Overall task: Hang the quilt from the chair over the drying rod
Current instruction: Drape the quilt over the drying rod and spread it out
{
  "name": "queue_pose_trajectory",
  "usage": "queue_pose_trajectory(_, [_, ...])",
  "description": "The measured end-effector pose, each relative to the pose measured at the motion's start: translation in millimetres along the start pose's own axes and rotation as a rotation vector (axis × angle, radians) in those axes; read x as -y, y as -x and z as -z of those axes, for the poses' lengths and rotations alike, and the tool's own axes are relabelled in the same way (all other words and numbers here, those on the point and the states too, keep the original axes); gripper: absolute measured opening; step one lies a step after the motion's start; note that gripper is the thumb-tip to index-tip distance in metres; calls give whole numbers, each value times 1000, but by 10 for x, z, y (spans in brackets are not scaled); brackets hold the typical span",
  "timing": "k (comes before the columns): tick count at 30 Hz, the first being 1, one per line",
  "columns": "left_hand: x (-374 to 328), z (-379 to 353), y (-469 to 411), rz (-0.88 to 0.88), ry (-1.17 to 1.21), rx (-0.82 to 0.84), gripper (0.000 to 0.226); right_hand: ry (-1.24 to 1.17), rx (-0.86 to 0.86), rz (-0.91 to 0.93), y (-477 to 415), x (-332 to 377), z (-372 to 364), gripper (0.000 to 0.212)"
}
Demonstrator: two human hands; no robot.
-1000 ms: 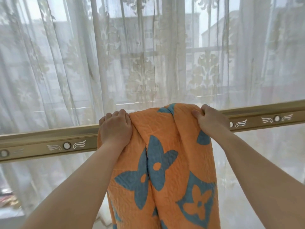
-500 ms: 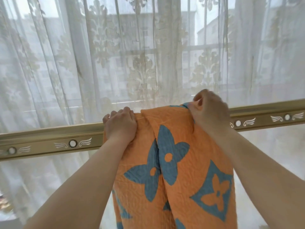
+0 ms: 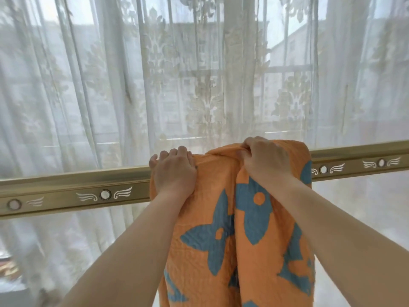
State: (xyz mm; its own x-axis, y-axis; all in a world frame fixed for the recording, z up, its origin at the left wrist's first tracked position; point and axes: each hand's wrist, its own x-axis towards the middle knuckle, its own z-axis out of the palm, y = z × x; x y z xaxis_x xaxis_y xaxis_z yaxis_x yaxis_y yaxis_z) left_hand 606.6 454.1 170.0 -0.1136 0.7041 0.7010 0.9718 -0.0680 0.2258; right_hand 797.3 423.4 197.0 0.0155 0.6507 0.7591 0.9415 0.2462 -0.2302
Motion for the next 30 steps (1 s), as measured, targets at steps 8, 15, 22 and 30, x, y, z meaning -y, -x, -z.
queue_pose_trajectory(8, [131,61,26,-41,-2,-14,36,39,-57,-276,-151,-607,325,23])
queue_pose_trajectory(15, [13,147,-19,-10,-77,10,37,-120,268,-342,-257,-762,316,25])
queue_pose_trajectory(22, [-987,122,-11,-189,153,81,20,-176,226,-272,-277,-679,181,20])
queue_pose_trajectory(30, [-904,-272,52,-261,-20,-241,30,-148,149,-183,-326,-789,178,15])
